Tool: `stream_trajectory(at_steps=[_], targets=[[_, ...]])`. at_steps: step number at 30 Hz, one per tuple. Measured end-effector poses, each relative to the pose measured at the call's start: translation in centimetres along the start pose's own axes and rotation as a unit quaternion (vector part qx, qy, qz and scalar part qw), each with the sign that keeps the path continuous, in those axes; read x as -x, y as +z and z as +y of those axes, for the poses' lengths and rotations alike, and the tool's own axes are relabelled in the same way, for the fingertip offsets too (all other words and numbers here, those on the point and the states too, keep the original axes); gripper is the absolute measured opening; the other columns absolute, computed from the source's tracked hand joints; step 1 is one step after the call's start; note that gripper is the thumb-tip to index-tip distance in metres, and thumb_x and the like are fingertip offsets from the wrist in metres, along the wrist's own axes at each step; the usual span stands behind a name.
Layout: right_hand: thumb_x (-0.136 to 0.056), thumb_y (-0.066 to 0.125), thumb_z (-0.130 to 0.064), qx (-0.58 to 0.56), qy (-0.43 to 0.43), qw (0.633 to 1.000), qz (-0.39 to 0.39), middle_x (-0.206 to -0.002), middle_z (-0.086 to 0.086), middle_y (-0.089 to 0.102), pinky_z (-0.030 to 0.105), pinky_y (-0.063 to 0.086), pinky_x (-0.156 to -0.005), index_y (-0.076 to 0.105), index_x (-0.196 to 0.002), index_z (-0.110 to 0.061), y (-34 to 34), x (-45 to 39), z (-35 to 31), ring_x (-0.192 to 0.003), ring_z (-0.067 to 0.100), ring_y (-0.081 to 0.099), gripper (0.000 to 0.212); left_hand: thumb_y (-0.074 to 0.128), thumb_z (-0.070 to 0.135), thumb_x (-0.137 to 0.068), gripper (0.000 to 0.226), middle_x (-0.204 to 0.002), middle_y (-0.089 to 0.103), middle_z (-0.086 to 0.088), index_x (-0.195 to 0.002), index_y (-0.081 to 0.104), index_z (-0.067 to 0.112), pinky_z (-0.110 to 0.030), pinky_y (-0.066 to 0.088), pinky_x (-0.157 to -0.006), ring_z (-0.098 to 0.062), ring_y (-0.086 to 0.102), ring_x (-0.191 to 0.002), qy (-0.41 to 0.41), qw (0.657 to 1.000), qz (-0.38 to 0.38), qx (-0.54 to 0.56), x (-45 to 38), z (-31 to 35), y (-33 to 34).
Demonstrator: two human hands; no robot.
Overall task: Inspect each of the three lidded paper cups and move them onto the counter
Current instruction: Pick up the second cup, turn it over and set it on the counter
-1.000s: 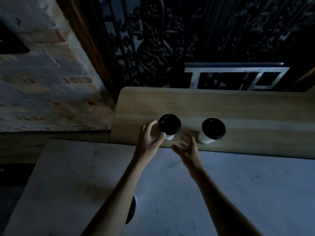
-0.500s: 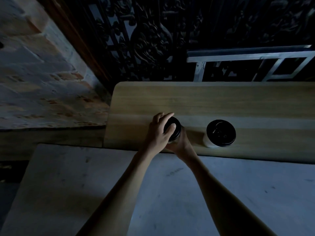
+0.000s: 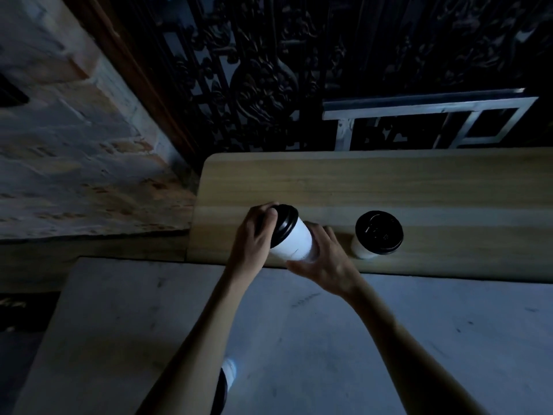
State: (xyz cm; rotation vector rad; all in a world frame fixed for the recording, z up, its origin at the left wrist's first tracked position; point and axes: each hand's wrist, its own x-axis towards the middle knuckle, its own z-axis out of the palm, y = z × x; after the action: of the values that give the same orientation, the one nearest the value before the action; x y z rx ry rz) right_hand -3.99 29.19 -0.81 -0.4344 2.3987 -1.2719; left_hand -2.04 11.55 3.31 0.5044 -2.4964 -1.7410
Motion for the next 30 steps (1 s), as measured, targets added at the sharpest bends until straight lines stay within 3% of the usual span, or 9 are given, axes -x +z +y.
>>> stream_trajectory(at_steps=[3, 5, 7, 10, 14, 17, 22, 26, 30], targets=[[-0.069, 0.078, -0.054, 0.029, -0.016, 0.999, -0.012, -0.118, -0.009, 0.055, 0.037, 0.052, -0.087, 0.048, -0.141, -0.026, -2.1, 2.9, -3.3, -0.108, 0.015, 0.056, 0.083, 0.037, 0.032, -0.098, 0.051, -0.128, 0.068, 0.002, -0.131, 0.067, 0.007, -0.009, 0.044, -0.103, 0.000, 0.061, -0.122, 0.025, 0.999, -0.025, 0.012, 2.1, 2.0, -1.5], [-0.067, 0.072, -0.058, 0.043, -0.025, 0.999, -0.015, -0.116, -0.007, 0.066, 0.041, 0.056, -0.082, 0.046, -0.135, -0.038, -3.4, 5.0, -5.3, -0.101, 0.021, 0.067, 0.075, 0.030, 0.030, -0.102, 0.052, -0.138, 0.061, 0.011, -0.141, 0.060, 0.012, -0.007, 0.038, -0.108, 0.019, 0.053, -0.124, 0.054, 0.997, -0.058, -0.002, 3.9, 3.3, -2.8], [-0.068, 0.070, -0.062, 0.075, -0.047, 0.996, -0.014, -0.113, -0.005, 0.074, 0.044, 0.058, -0.079, 0.043, -0.132, -0.042, -4.4, 7.1, -7.2, -0.096, 0.030, 0.072, 0.072, 0.027, 0.030, -0.105, 0.052, -0.142, 0.056, 0.020, -0.146, 0.057, 0.016, -0.001, 0.032, -0.107, 0.026, 0.046, -0.129, 0.062, 0.994, -0.083, 0.015, 5.8, 4.5, -3.8], [-0.068, 0.064, -0.067, 0.113, -0.076, 0.991, -0.004, -0.107, -0.004, 0.075, 0.045, 0.057, -0.074, 0.048, -0.133, -0.033, -5.3, 10.4, -10.3, -0.091, 0.032, 0.072, 0.075, 0.030, 0.033, -0.105, 0.051, -0.138, 0.067, 0.013, -0.135, 0.068, 0.017, -0.008, 0.036, -0.108, 0.012, 0.056, -0.130, 0.059, 0.994, -0.071, 0.066, 9.0, 6.1, -5.1], [-0.070, 0.063, -0.065, 0.122, -0.106, 0.987, -0.003, -0.095, -0.008, 0.070, 0.042, 0.054, -0.066, 0.052, -0.127, -0.030, -5.9, 14.5, -13.9, -0.076, 0.026, 0.066, 0.067, 0.037, 0.040, -0.103, 0.049, -0.129, 0.076, 0.002, -0.123, 0.075, 0.016, -0.041, 0.044, -0.117, -0.013, 0.065, -0.130, 0.067, 0.989, -0.054, 0.117, 12.8, 8.1, -6.4], [-0.070, 0.062, -0.069, 0.131, -0.109, 0.985, -0.010, -0.103, -0.008, 0.069, 0.043, 0.056, -0.069, 0.049, -0.131, -0.035, -6.3, 17.2, -15.8, -0.081, 0.023, 0.067, 0.071, 0.040, 0.046, -0.099, 0.046, -0.123, 0.079, -0.001, -0.120, 0.076, 0.026, -0.056, 0.045, -0.115, -0.020, 0.069, -0.124, 0.060, 0.985, -0.052, 0.156, 15.5, 9.5, -7.1], [-0.072, 0.062, -0.083, 0.129, -0.104, 0.986, -0.030, -0.117, -0.006, 0.072, 0.045, 0.058, -0.084, 0.043, -0.145, -0.042, -6.7, 20.3, -17.8, -0.100, 0.021, 0.069, 0.085, 0.039, 0.052, -0.096, 0.045, -0.129, 0.076, -0.001, -0.119, 0.076, 0.042, -0.063, 0.041, -0.116, -0.023, 0.065, -0.130, 0.084, 0.982, -0.035, 0.164, 19.2, 11.3, -7.3], [-0.074, 0.063, -0.077, 0.134, -0.108, 0.985, -0.012, -0.106, -0.010, 0.072, 0.041, 0.057, -0.073, 0.048, -0.141, -0.040, -6.4, 22.2, -18.9, -0.086, 0.015, 0.069, 0.078, 0.043, 0.051, -0.093, 0.041, -0.116, 0.079, -0.003, -0.106, 0.078, 0.034, -0.065, 0.047, -0.107, -0.025, 0.070, -0.116, 0.106, 0.980, -0.016, 0.170, 20.9, 11.8, -7.4], [-0.073, 0.063, -0.075, 0.148, -0.119, 0.982, -0.003, -0.105, -0.015, 0.071, 0.035, 0.056, -0.072, 0.050, -0.141, -0.039, -6.5, 23.8, -19.8, -0.085, 0.011, 0.067, 0.078, 0.042, 0.047, -0.095, 0.040, -0.115, 0.079, 0.001, -0.105, 0.076, 0.029, -0.062, 0.047, -0.106, -0.022, 0.070, -0.117, 0.138, 0.978, -0.012, 0.154, 22.5, 12.1, -7.8]])
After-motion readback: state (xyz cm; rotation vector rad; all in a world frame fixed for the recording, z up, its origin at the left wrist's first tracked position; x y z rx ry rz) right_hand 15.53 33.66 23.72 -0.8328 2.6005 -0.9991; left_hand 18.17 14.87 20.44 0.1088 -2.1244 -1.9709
